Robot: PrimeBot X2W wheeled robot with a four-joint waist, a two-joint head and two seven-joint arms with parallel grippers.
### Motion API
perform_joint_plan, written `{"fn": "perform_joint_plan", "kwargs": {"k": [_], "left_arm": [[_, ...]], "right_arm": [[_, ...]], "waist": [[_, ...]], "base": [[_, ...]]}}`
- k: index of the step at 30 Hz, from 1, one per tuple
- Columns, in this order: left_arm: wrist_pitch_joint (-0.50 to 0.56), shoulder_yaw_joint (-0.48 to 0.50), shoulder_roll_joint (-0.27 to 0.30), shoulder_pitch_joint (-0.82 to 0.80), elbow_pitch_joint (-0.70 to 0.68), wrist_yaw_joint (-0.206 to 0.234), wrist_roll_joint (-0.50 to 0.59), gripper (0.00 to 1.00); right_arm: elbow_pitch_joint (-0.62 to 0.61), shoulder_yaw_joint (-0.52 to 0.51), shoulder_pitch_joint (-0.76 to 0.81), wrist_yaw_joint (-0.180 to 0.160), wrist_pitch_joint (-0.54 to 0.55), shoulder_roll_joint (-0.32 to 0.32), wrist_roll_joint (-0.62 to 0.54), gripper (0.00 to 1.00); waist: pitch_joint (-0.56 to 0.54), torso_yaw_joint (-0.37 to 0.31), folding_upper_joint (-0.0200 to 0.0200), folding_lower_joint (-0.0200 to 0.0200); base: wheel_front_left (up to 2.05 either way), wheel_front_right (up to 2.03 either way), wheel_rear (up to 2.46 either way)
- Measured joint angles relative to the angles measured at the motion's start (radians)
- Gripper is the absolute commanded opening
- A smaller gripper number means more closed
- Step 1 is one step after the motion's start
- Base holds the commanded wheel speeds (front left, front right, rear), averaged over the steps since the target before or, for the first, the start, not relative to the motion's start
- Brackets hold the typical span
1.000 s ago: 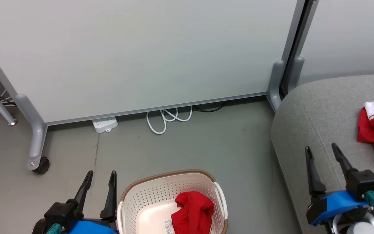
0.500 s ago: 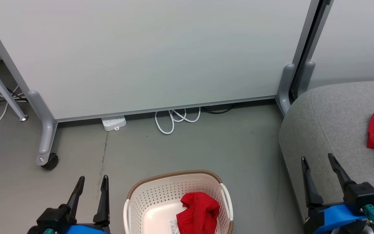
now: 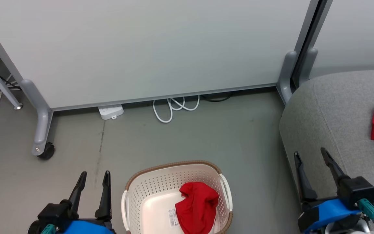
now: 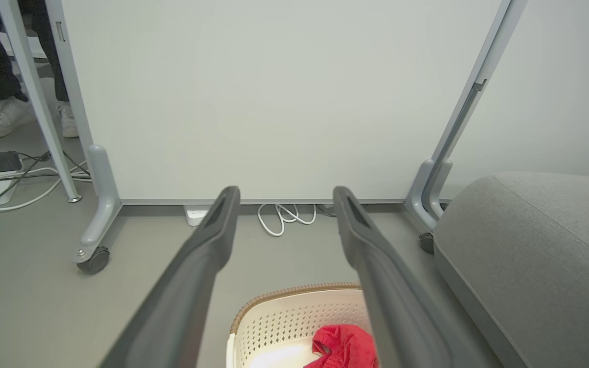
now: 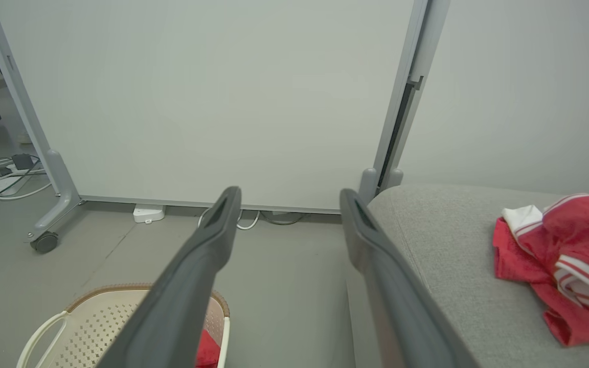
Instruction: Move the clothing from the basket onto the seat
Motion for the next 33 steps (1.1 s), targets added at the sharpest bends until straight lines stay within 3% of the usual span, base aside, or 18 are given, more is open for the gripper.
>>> {"fn": "perform_joint_plan", "kwargs": {"k": [9,19,33], "left_arm": [[0.000,-0.051,0.000,-0.136,0.028,-0.004,0.016,1.00],[0.000,-0.130,0.003,-0.364,0.207,-0.006,0.022,1.00],[0.000,-0.295,0.082,-0.560,0.493,-0.008,-0.045,1.00]], "right_arm": [[-0.011,0.042,-0.141,0.000,-0.013,0.000,0.000,1.00],[-0.007,0.114,-0.341,0.000,-0.051,0.001,-0.018,1.00],[0.062,0.191,-0.417,0.000,-0.142,0.000,0.079,1.00]], "waist": [[0.171,-0.029,0.0000,0.0001],[0.459,-0.090,0.0000,0.0003],[0.717,-0.288,0.0000,0.0003]], "base": [[0.00,0.00,0.00],[0.00,0.00,0.00],[0.00,0.00,0.00]]}}
